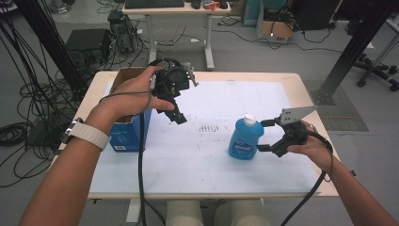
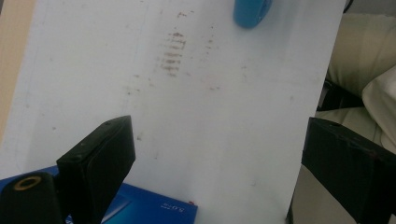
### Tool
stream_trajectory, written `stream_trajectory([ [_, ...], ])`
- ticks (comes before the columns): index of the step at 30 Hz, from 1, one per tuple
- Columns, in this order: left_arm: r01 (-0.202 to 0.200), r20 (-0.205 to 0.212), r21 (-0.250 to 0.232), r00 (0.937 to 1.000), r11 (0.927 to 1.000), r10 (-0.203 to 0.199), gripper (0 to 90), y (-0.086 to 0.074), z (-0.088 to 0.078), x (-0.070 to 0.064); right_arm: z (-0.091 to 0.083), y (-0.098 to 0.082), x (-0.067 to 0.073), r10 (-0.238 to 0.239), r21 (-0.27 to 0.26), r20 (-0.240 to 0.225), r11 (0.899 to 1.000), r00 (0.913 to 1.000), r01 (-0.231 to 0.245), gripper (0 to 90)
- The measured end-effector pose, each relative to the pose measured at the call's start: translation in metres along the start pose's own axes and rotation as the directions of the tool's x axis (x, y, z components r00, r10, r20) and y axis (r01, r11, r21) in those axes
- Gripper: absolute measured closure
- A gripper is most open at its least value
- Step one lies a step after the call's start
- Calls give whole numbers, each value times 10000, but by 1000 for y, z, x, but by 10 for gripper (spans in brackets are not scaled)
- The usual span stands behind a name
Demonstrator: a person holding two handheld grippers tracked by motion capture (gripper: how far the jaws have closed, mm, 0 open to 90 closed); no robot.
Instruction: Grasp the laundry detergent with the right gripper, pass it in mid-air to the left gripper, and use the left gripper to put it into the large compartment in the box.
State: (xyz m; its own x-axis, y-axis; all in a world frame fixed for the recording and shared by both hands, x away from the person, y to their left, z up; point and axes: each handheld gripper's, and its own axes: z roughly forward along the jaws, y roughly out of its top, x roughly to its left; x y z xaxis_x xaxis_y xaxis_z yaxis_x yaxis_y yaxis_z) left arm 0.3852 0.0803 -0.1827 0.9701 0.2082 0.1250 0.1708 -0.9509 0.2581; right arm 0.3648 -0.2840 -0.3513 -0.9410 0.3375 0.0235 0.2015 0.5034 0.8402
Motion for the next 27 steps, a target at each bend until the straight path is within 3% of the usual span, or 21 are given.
stream_trajectory([
  [27,43,-52,-7,10000,10000,-43,101,-1,0,0,1,0,0,5,27,-47,10000,10000,-4,57],
])
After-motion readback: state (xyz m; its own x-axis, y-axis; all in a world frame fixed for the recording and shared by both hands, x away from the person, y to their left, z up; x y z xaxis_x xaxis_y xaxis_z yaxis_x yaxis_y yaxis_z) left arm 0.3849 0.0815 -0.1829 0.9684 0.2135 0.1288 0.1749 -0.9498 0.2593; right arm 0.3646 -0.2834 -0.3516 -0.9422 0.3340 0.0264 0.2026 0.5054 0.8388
